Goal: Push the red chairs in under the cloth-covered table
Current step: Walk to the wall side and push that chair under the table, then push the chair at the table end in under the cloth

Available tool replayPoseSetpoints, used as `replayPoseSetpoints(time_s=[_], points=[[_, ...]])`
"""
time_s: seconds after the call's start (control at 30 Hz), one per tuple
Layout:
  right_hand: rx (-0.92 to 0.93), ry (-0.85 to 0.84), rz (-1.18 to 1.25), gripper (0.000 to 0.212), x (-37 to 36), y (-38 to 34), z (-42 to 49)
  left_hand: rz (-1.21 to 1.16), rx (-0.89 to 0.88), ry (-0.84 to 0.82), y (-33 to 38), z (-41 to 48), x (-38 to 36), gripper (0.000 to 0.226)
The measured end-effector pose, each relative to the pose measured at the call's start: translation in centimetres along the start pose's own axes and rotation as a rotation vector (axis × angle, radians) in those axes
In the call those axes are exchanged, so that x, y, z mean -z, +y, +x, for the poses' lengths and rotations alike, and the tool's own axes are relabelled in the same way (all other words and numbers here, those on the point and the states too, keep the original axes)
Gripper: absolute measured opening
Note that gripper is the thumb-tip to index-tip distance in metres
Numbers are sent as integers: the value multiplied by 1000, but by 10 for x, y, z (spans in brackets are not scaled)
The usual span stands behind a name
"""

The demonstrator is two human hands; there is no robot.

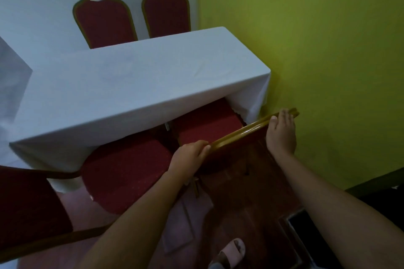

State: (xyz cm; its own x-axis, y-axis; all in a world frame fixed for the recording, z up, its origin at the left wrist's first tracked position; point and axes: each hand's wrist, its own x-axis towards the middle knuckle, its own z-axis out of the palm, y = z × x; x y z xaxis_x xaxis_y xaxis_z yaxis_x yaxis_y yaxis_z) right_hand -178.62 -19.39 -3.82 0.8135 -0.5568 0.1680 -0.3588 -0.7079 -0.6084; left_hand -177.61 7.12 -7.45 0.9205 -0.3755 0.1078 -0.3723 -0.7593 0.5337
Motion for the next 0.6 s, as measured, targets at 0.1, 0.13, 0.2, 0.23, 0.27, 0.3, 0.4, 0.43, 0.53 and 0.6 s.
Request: replayPoseSetpoints(time_s=[0.1,0.13,0.2,0.23,0.27,0.3,0.4,0.43,0.53,0.6], points=[[-10,51,-65,58,-15,-29,-29,69,53,49,-45,-24,30,31],[-14,54,-101,60,-21,-39,-40,91,76,61,-60,-32,40,32],[-15,15,-187,61,-34,-62,-63,145,130,51,-90,-48,63,34],[-14,-21,-229,61,-42,-73,-75,166,160,37,-104,-57,75,35],[-15,-61,-260,60,-50,-85,-87,180,188,25,-119,-65,86,36],[-14,-99,-280,61,-59,-97,-99,190,211,15,-133,-74,97,37],[75,-201,-320,62,-88,-136,-138,224,264,-8,-171,-102,130,42],[123,-235,-328,62,-99,-150,-151,244,280,-11,-182,-113,142,43],[227,-341,-325,62,-129,-195,-190,309,301,10,-215,-140,177,44],[294,-404,-312,63,-148,-225,-215,345,316,20,-234,-156,199,44]])
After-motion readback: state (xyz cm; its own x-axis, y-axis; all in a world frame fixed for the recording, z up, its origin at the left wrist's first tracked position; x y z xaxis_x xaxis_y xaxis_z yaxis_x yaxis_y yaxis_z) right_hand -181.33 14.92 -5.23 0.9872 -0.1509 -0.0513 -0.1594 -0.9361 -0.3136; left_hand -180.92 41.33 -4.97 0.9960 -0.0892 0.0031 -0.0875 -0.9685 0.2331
